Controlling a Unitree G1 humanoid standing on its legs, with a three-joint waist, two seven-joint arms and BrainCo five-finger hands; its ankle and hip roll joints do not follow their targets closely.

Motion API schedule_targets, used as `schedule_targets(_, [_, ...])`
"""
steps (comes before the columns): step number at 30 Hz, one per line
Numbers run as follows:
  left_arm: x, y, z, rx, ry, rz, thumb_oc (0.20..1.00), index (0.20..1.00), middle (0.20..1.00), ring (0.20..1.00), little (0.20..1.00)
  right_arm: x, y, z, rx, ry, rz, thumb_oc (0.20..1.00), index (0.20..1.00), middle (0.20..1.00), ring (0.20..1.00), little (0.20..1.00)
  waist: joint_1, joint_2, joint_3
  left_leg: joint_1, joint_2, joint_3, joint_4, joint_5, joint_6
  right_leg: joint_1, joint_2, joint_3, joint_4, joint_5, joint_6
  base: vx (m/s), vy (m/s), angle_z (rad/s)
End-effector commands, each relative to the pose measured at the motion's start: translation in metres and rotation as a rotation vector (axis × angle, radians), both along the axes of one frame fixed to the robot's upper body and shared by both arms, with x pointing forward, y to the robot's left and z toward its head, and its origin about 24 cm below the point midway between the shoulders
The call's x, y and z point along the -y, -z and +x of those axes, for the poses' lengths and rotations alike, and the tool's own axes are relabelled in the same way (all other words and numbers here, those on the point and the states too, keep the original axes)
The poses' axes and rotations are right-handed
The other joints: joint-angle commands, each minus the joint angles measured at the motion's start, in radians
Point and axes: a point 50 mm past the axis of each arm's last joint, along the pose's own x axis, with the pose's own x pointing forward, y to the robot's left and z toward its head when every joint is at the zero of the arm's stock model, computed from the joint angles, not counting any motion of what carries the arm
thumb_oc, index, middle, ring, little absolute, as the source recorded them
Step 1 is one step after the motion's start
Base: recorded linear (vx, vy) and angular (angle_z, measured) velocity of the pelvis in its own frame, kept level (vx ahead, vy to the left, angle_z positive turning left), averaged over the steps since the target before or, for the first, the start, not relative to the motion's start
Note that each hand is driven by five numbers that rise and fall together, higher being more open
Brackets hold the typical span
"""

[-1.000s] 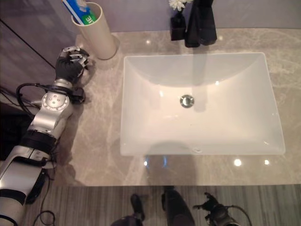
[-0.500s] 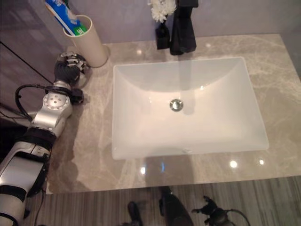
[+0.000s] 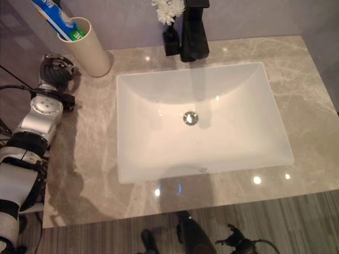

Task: Put brush and paste in cup on sink, flatten towel.

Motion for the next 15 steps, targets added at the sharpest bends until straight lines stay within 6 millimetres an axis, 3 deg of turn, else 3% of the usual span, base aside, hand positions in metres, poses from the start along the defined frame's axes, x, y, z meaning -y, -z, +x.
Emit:
schedule_targets(1, [-0.023, -0.027, -0.007, 0.072, -0.087, -0.016, 0.200, 0.200, 0.200, 0.200, 0.200, 0.014, -0.005, 0.002, 0.013, -0.001, -0.043, 1.000, 1.000, 1.000, 1.000, 1.000, -0.015, 0.012, 0.080, 0.036, 0.036, -0.043, 0.005, 0.098, -0.029, 0.014, -0.016, -0.028, 0.196, -0.183, 0.093, 0.00, 0.000, 0.00])
schedule_targets(5, [-0.015, -0.040, -0.005, 0.111, -0.071, 0.004, 0.200, 0.200, 0.200, 0.200, 0.200, 0.011, -0.005, 0.003, 0.023, 0.004, -0.031, 1.000, 1.000, 1.000, 1.000, 1.000, -0.024, 0.003, 0.086, 0.026, 0.038, -0.044, 0.005, 0.100, -0.033, 0.001, -0.012, -0.032, 0.198, -0.179, 0.094, 0.00, 0.000, 0.00])
schedule_targets(15, [0.003, -0.043, -0.001, 0.146, -0.033, 0.050, 0.200, 0.200, 0.200, 0.200, 0.200, 0.008, -0.006, 0.006, 0.059, 0.031, 0.001, 1.000, 1.000, 1.000, 1.000, 1.000, -0.043, -0.011, 0.099, 0.015, 0.048, -0.035, 0.005, 0.101, -0.041, -0.039, 0.003, -0.027, 0.231, -0.187, 0.092, 0.00, -0.002, -0.01])
